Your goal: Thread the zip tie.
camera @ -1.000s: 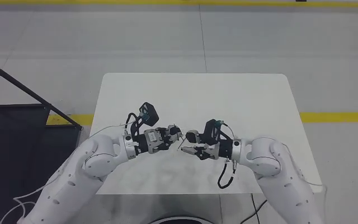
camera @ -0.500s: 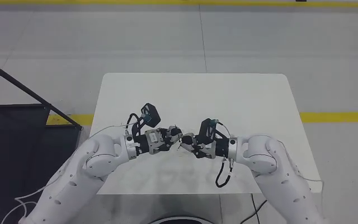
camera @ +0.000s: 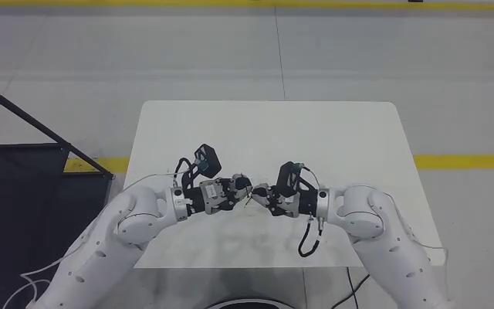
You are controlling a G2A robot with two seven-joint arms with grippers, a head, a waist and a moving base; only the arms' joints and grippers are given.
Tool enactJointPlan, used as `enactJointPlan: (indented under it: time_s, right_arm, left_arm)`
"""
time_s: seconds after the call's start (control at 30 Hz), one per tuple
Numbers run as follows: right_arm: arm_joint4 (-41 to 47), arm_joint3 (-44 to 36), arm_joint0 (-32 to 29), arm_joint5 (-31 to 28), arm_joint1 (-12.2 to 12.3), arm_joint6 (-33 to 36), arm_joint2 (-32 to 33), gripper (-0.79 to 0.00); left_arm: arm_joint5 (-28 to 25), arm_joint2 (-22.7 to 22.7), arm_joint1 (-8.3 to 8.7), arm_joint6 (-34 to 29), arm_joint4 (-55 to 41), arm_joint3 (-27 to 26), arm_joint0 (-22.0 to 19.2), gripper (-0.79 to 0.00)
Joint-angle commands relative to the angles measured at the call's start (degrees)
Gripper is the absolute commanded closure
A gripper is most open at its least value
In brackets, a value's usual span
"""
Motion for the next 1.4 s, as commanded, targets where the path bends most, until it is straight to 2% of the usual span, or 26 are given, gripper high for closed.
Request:
enactJointPlan:
  time_s: [0.0, 0.13, 0.23, 0.43, 0.5, 0.6, 0.67, 0.73, 0.8, 0.93, 1.03, 1.37]
  right_arm:
    - [0.39, 0.12, -0.06, 0.04, 0.11, -0.10, 0.20, 0.000]
    - [1.15, 0.27, -0.10, 0.05, 0.30, -0.11, 0.37, 0.000]
    - [1.73, 0.51, -0.07, -0.05, 0.47, -0.05, 0.62, 0.000]
    - [6.34, 2.10, 0.02, -3.31, 1.01, 1.06, 1.30, 0.000]
    - [9.50, 3.24, 0.37, -5.32, 1.22, 1.99, 1.24, 0.000]
    - [16.28, 5.92, 1.63, -9.60, 1.61, 4.86, 0.48, 0.000]
    - [21.20, 7.81, 2.93, -12.01, 1.91, 7.88, -0.57, 0.000]
    - [25.68, 9.39, 4.53, -12.66, 2.26, 10.05, -2.17, 0.000]
    - [28.37, 9.93, 6.33, -12.67, 2.84, 10.04, -4.87, 0.000]
    - [30.94, 10.59, 10.33, -14.29, 4.81, 8.43, -11.77, 0.000]
    - [33.04, 11.34, 13.42, -14.29, 6.51, 8.42, -15.95, 0.000]
    - [32.97, 11.57, 14.06, -14.29, 6.88, 8.42, -16.49, 0.000]
  left_arm:
    - [-0.40, -0.32, 0.02, 0.02, -0.34, 0.09, 0.28, -0.526]
    - [-1.55, -1.09, 0.10, -0.24, -1.68, 0.38, 0.81, -0.480]
    - [-2.85, -1.91, 0.24, -0.80, -3.60, 1.10, 1.35, -0.499]
    - [-10.90, -4.16, 1.02, -5.63, -11.78, 4.40, 2.01, -0.517]
    - [-13.75, -5.17, 1.41, -7.53, -14.95, 5.90, 2.29, -0.563]
    - [-18.30, -6.57, 2.06, -10.25, -22.09, 8.38, 2.68, -0.573]
    - [-21.14, -7.22, 2.50, -11.96, -28.18, 9.95, 2.75, -0.610]
    - [-22.97, -7.28, 2.98, -14.72, -34.22, 11.49, 2.46, -0.616]
    - [-22.51, -7.14, 3.39, -17.71, -38.84, 12.68, 1.70, -0.637]
    - [-20.43, -5.53, 3.73, -22.28, -47.08, 13.77, 0.28, -0.785]
    - [-16.83, -3.66, 3.83, -26.68, -55.01, 14.46, -1.31, -0.785]
    - [-16.83, -3.66, 3.83, -26.68, -55.01, 14.46, -1.31, -0.785]
